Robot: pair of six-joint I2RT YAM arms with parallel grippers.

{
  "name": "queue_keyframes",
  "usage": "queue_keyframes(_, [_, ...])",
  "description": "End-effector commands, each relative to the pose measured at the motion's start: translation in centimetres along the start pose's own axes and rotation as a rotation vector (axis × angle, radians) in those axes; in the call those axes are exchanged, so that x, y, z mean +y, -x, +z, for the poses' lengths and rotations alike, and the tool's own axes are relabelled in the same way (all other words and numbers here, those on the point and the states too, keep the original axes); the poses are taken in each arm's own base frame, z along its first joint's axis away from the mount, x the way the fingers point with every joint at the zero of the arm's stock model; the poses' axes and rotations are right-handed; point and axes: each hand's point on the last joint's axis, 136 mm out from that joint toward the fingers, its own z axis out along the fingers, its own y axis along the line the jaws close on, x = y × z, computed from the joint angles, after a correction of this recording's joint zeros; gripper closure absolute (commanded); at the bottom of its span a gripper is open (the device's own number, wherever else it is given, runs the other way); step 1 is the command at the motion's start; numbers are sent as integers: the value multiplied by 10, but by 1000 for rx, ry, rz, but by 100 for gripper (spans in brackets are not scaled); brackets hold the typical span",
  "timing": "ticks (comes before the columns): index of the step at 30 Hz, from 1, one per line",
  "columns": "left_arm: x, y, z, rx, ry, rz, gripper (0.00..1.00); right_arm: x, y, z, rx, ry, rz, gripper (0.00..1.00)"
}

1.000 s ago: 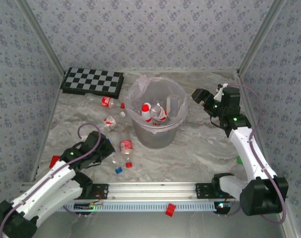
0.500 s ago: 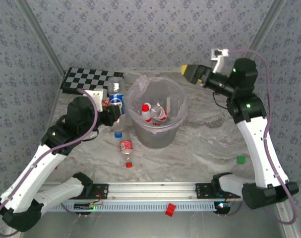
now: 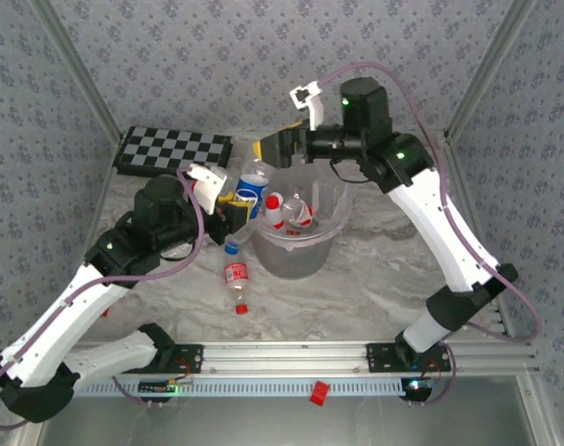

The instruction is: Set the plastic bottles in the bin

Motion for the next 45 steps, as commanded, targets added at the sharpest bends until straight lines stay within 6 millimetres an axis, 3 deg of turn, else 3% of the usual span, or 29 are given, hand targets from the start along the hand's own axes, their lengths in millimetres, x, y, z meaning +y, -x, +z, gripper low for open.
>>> queue_keyframes(1, [-11,32,-16,-110,-33,60,79,3,-14,14,74,3,-9,2])
queue_keyframes(5, [-10,35,-12,-109,-28,69,79,7,-19,19,100,42,-6,23])
queue_keyframes(8, [-9,36,-8,-99,-25,76,74,7,-13,14,67,21,-29,32])
queue_keyframes(11, [-8,42,-7,-104,-11,86,69,10,-4,5,31,17,-49,46])
queue_keyframes(13, [-8,50,-7,-119,-6,89,61,15,1,-1,9,27,-65,52])
queue_keyframes(15, [-6,60,-8,-140,9,79,38,19,10,-10,-23,28,-87,53])
queue_keyframes(17, [4,69,-12,-149,74,56,19,16,23,-24,-79,-8,-110,53])
queue_keyframes(20, [28,83,-30,-189,224,-27,9,9,53,-63,-226,-89,-140,56])
queue_keyframes(24, [43,83,-37,-211,276,-124,12,-8,82,-123,-407,-266,-170,59])
queue_keyframes(28, [60,61,-20,-130,316,-210,19,-35,84,-150,-437,-429,-184,63])
queue_keyframes(34, [74,19,16,-26,334,-295,32,-55,67,-117,-344,-357,-156,66])
queue_keyframes(39, [80,-10,32,21,338,-348,43,-60,61,-84,-284,-308,-145,67])
queue_keyframes(45, [80,-28,42,47,315,-377,52,-97,41,-44,-172,-426,-205,70])
